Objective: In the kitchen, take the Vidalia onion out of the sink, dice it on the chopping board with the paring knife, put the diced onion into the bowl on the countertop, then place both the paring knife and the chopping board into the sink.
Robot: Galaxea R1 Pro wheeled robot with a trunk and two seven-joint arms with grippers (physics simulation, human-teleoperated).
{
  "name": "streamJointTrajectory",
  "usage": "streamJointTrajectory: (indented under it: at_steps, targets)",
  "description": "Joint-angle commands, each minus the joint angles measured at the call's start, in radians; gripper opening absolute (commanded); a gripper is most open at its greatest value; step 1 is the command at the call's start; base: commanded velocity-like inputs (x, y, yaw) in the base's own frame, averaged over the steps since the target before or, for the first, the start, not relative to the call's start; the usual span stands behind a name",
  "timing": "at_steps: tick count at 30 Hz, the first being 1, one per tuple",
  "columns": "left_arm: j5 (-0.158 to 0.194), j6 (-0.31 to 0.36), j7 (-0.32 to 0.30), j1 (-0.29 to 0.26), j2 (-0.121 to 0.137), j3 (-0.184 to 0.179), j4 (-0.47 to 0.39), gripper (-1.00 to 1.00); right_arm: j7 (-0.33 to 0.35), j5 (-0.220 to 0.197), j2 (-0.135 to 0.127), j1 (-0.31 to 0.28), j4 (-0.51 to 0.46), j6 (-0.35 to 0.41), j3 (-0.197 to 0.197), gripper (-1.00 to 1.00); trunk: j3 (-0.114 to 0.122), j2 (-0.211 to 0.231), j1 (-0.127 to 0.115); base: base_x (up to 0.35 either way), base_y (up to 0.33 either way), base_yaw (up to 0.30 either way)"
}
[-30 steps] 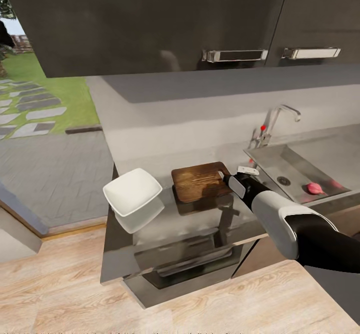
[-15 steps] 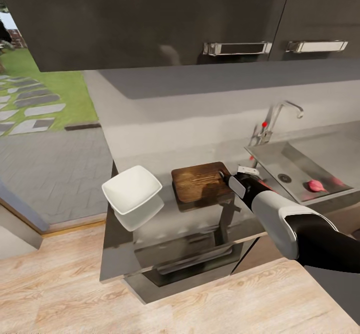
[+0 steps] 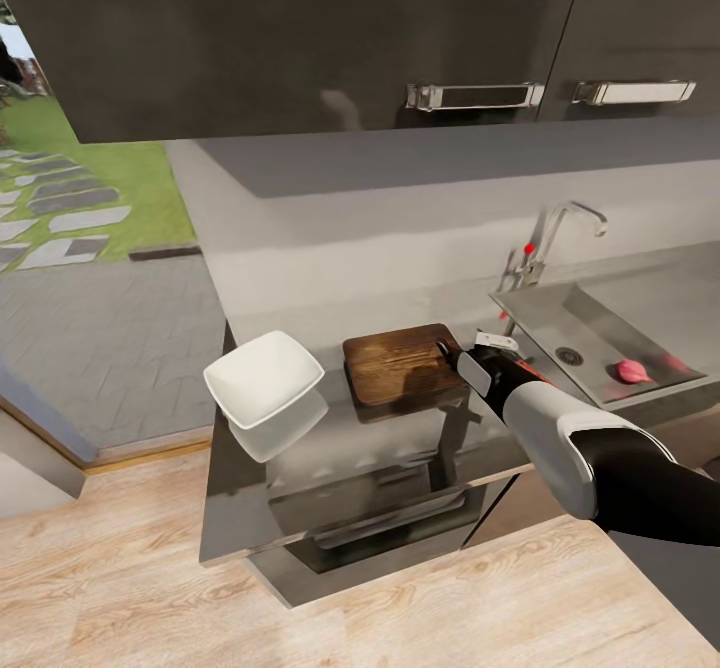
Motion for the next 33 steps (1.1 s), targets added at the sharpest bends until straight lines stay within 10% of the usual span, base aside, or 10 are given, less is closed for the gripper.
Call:
streamJointTrajectory:
  at_steps: [1,5,6,33]
  targets:
    - [-0.01,-0.002,-0.004,0.0,-0.001,0.005,-0.001,1.0,-0.007,-0.006,0.0,0.0,-0.002,0.007,0.006,-1.0,-0.002,-0.002,0.001,0.0,0.0,0.0]
    - [-0.01,-0.002,-0.004,0.0,-0.001,0.005,0.0,1.0,-0.007,-0.006,0.0,0.0,-0.002,0.007,0.006,-1.0,-0.002,-0.002,0.001,0.0,0.0,0.0]
    - [-0.01,-0.001,-0.003,0.0,-0.001,0.005,0.0,1.0,-0.007,-0.006,0.0,0.0,-0.002,0.007,0.006,1.0,-0.002,-0.002,0.001,0.0,0.0,0.0]
    - [-0.01,-0.001,-0.003,0.0,-0.001,0.007,0.011,1.0,-0.006,-0.013,0.005,0.0,-0.028,0.013,0.007,1.0,-0.002,-0.002,0.001,0.0,0.0,0.0]
